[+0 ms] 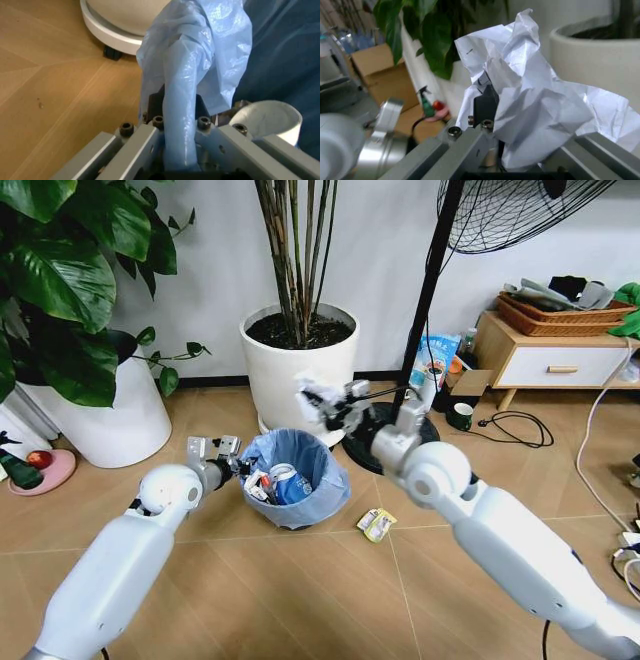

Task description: Pick up the trash bin and place the garbage on the floor into it.

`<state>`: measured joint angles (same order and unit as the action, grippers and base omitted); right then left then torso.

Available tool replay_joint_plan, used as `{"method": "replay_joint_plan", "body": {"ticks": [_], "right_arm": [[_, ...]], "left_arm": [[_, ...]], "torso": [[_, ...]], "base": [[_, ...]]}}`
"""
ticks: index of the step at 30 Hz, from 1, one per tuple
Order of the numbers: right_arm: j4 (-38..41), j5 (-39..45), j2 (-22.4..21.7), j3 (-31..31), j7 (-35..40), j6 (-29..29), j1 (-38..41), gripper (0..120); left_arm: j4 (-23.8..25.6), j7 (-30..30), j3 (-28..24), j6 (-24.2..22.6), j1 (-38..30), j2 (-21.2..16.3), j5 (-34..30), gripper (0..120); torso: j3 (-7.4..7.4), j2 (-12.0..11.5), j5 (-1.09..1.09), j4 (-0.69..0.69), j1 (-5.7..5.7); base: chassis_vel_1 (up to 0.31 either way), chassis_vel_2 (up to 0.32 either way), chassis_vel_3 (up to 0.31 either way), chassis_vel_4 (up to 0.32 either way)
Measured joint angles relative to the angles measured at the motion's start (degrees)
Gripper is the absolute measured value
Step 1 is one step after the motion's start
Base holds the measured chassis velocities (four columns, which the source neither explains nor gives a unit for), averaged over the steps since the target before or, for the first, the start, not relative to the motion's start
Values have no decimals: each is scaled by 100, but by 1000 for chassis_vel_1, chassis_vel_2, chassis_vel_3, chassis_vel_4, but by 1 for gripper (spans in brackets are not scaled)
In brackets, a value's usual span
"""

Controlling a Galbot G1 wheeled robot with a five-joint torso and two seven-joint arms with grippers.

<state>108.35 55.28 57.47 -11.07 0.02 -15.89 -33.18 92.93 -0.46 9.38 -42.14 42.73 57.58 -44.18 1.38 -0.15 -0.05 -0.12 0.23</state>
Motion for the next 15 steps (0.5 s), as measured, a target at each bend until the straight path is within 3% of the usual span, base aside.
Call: {"method": "replay_joint_plan", "body": {"ticks": [8, 15], "right_arm": [[-210, -113, 148, -377, 8, -4, -37, 0], [-340, -225, 174, -469, 8, -29, -69, 22]], "left_arm": [[-96, 27, -59, 0, -152, 6, -15, 0], [-111, 27, -64, 0, -161, -3, -13, 0]], "torso": [[0, 0, 1, -1, 0], [-1, 0, -1, -1, 0]], "base": [[0, 0, 0, 0], [0, 0, 0, 0]]}}
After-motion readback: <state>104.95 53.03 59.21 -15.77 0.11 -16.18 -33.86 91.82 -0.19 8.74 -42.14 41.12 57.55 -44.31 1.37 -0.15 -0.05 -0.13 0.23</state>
